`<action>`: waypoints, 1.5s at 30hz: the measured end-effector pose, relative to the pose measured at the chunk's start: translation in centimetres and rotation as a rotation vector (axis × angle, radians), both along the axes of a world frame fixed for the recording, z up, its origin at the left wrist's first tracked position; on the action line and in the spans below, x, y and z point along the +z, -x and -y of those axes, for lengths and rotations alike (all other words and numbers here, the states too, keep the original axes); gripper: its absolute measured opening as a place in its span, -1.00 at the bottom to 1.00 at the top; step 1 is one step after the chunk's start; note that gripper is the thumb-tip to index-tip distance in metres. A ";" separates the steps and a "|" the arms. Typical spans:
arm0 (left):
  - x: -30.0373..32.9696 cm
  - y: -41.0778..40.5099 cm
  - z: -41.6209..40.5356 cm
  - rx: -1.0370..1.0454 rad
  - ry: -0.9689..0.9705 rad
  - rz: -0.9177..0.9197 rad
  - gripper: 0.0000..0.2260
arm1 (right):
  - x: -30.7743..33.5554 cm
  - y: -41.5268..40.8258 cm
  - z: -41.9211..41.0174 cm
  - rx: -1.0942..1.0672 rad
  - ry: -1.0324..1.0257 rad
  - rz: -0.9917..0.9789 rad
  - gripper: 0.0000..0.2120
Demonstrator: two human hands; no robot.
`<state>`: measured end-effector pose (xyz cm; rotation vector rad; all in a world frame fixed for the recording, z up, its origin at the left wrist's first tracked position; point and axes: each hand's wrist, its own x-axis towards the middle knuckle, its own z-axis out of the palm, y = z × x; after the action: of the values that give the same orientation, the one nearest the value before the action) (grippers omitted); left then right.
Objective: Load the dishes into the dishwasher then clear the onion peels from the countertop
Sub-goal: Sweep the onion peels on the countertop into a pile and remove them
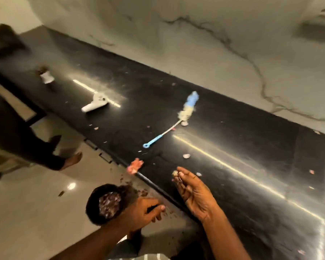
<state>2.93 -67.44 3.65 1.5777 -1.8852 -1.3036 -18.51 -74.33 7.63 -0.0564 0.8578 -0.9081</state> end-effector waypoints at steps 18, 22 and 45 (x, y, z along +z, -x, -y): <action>-12.3 -29.2 -6.8 -0.213 -0.364 0.250 -0.73 | -8.4 -38.6 2.5 1.125 0.791 -1.184 -0.56; -12.8 -31.7 -6.8 -0.208 -0.395 0.264 -0.77 | -9.0 -41.2 3.1 1.192 0.848 -1.304 -0.53; -13.2 -22.3 -4.0 -0.899 -0.254 0.403 -0.77 | -6.3 -30.7 -7.3 0.424 0.412 -1.073 -0.61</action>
<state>25.27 -63.41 -9.52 1.1608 -2.9888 -1.6894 12.14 -66.99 1.29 -1.1221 1.5428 -0.5953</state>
